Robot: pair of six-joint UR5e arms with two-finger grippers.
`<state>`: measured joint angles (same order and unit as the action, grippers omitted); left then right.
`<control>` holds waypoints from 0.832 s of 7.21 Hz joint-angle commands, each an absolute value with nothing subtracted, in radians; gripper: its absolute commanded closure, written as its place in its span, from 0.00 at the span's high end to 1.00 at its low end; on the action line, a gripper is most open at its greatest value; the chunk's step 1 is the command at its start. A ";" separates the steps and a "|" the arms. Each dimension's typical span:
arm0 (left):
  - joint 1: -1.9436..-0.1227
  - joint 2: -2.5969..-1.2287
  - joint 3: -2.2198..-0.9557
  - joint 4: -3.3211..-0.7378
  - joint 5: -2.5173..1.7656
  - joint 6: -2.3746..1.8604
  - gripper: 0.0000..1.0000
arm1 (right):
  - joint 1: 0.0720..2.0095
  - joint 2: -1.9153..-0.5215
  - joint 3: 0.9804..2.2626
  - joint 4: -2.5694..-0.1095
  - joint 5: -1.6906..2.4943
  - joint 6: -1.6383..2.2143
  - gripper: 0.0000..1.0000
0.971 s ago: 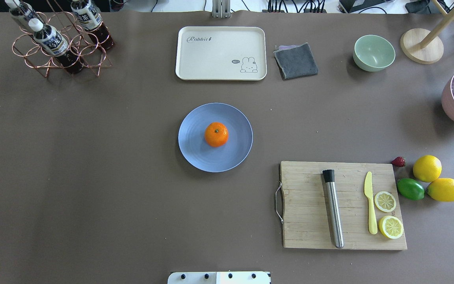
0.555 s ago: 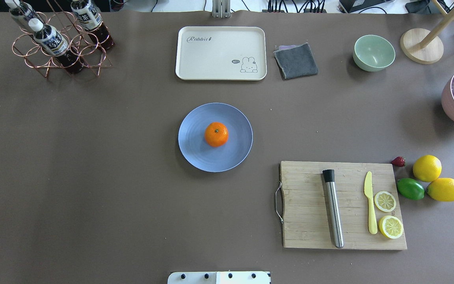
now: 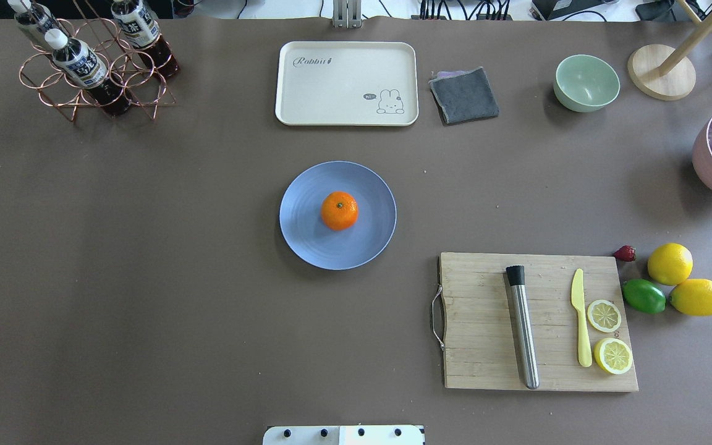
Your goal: Pick orange to plate
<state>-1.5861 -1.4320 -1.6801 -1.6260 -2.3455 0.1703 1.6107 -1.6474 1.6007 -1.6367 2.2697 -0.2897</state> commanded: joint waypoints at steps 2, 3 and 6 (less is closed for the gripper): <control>-1.586 -1.431 -1.680 -1.626 -2.345 0.170 0.99 | 1.611 -1.649 1.598 -1.637 2.299 -0.296 1.00; -1.586 -1.431 -1.681 -1.626 -2.347 0.170 1.00 | 1.611 -1.651 1.598 -1.637 2.301 -0.296 1.00; -1.586 -1.431 -1.681 -1.626 -2.347 0.170 0.99 | 1.611 -1.652 1.598 -1.637 2.303 -0.296 1.00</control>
